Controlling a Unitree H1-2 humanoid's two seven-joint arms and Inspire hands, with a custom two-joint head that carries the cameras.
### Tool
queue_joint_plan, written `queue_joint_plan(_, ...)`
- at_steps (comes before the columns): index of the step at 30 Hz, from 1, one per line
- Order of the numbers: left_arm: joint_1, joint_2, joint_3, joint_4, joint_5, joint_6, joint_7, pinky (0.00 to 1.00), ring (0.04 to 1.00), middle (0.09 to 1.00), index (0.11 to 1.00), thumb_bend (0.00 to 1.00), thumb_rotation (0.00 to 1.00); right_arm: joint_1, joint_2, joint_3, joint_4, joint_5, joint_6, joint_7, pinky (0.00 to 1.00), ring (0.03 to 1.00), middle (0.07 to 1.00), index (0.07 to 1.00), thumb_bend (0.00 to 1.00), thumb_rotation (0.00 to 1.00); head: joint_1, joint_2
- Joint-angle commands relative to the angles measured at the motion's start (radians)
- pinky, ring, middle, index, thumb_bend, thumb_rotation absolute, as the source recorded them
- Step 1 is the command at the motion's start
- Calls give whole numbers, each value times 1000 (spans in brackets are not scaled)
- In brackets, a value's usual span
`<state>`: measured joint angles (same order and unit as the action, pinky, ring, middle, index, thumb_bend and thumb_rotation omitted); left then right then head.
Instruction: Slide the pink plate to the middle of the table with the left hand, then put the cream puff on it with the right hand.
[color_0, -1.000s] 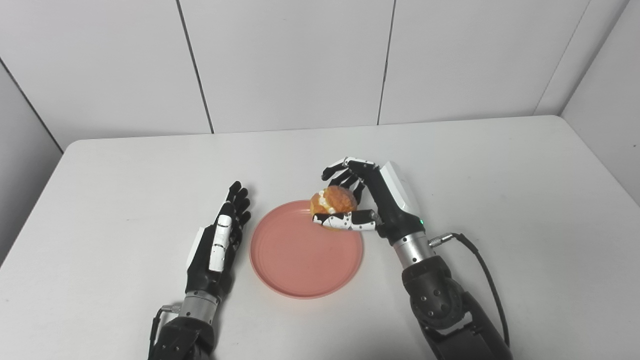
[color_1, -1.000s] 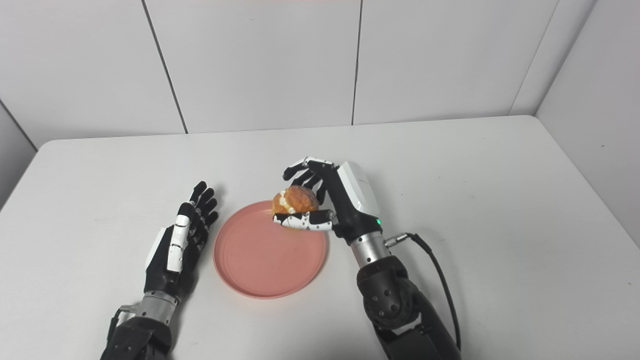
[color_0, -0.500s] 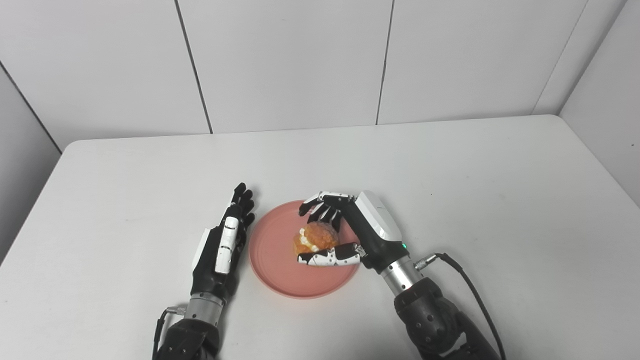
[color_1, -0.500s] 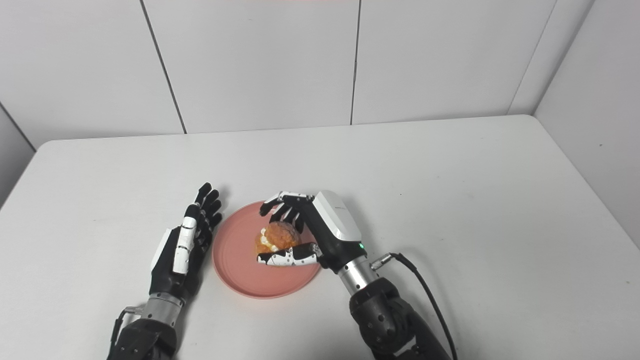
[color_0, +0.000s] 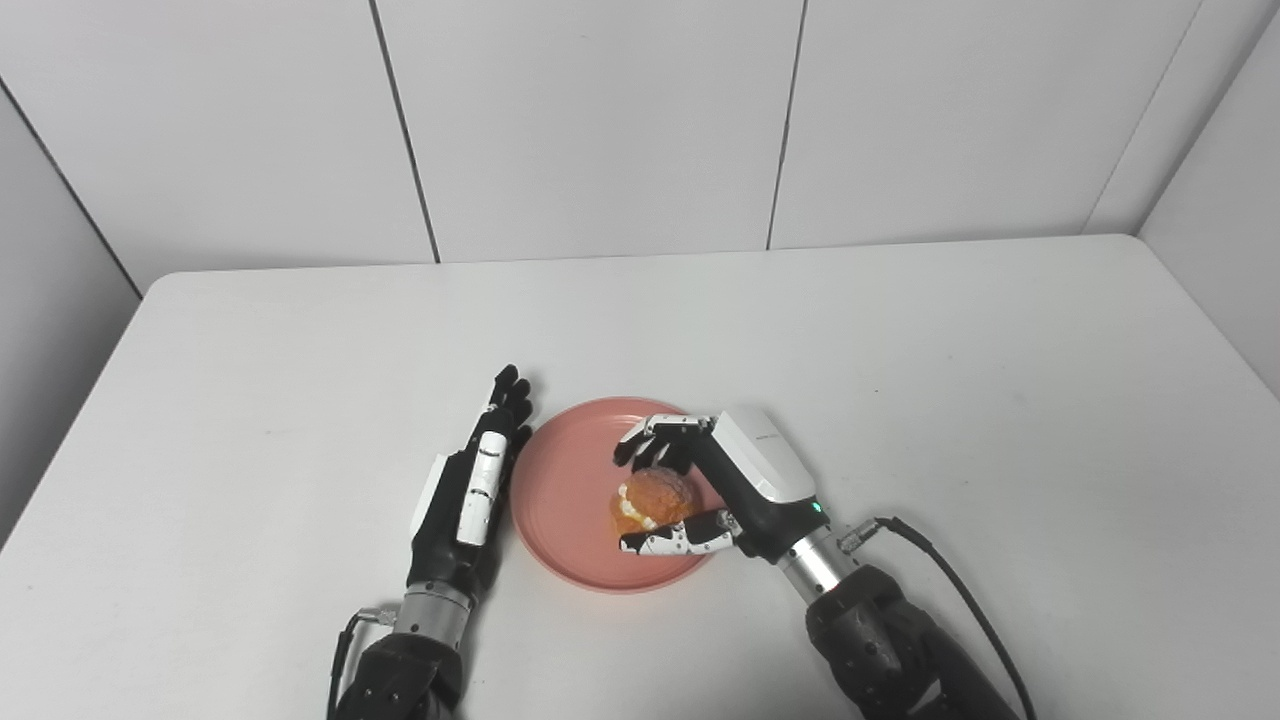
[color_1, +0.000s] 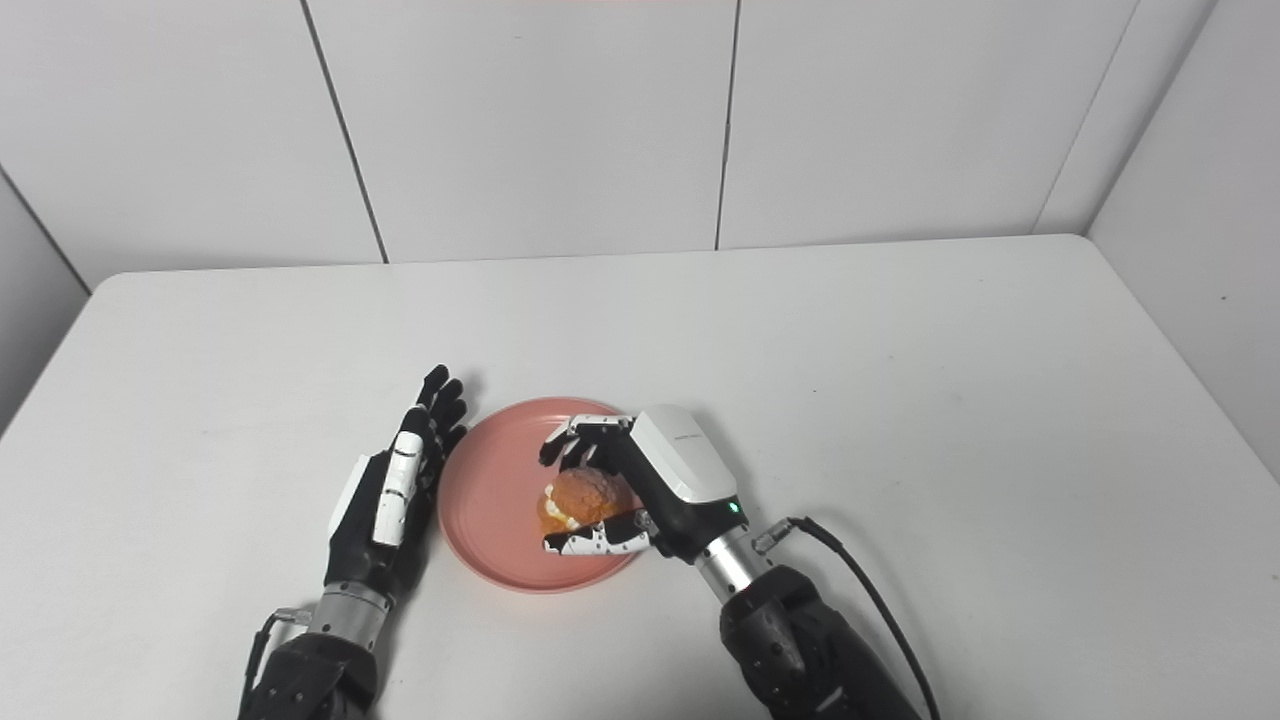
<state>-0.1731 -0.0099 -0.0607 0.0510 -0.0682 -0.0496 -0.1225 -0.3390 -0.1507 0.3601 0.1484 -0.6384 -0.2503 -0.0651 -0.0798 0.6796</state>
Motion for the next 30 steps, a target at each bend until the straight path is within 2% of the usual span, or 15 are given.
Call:
queue_joint_plan(1, -11, -4, -2, -23, -5, 1, -1, 1000, 1000, 989, 984, 513, 1000, -27, -3, -1, -25, -3, -26, -1, 606, 642, 652, 496, 500, 71, 5, 0)
queue_joint_plan(3, -11, -4, -3, -22, 2, -2, 2, 1000, 1000, 989, 984, 516, 1000, -28, -9, 0, -38, 3, -23, 19, 660, 712, 737, 498, 494, 112, 5, 0)
queue_joint_plan(4, -11, -4, -3, -20, 6, -5, 4, 1000, 998, 985, 979, 520, 1000, -28, -13, 1, -47, 8, -21, 34, 752, 805, 823, 715, 492, 244, 5, 0)
queue_joint_plan(5, -11, -5, -3, -18, 7, -8, 5, 1000, 997, 984, 978, 521, 1000, -27, -18, 1, -57, 12, -23, 45, 800, 853, 869, 816, 505, 331, 5, 0)
queue_joint_plan(6, -11, -5, -2, -17, 7, -11, 6, 1000, 996, 983, 977, 521, 1000, -27, -20, 1, -63, 14, -25, 52, 845, 897, 911, 889, 541, 446, 5, 0)
queue_joint_plan(7, -12, -7, 0, -16, 5, -12, 6, 1000, 996, 983, 977, 521, 1000, -26, -22, -1, -66, 14, -37, 49, 849, 901, 915, 896, 544, 457, 7, 0)
queue_joint_plan(9, -12, -9, 1, -18, 7, -7, 7, 1000, 994, 982, 976, 531, 1000, -23, -25, -4, -69, 15, -56, 40, 896, 939, 956, 950, 574, 568, 10, 0)
queue_joint_plan(13, -11, -11, 2, -19, 7, -4, 8, 1000, 992, 981, 975, 532, 1000, -16, -25, -11, -68, 20, -95, 13, 935, 976, 994, 993, 593, 669, 10, 0)
queue_joint_plan(17, -12, -15, 4, -18, 7, -10, 13, 1000, 992, 981, 977, 529, 1000, -7, -12, -30, -58, 53, -135, -13, 927, 979, 1000, 1000, 614, 698, 11, 2)
queue_joint_plan(26, -27, -21, 16, -11, 3, 11, 31, 1000, 1000, 993, 990, 525, 1000, 16, 30, -93, -40, 125, -158, -57, 919, 994, 1000, 1000, 656, 808, 22, 7)
queue_joint_plan(29, -32, -22, 22, -4, 11, 6, 44, 1000, 1000, 998, 996, 529, 1000, 24, 52, -120, -29, 193, -131, -37, 888, 981, 1000, 1000, 668, 855, 23, 7)
queue_joint_plan(30, -33, -21, 22, -2, 15, 1, 47, 1000, 1000, 1000, 998, 538, 1000, 26, 57, -127, -28, 213, -120, -28, 921, 993, 1000, 1000, 665, 862, 23, 7)
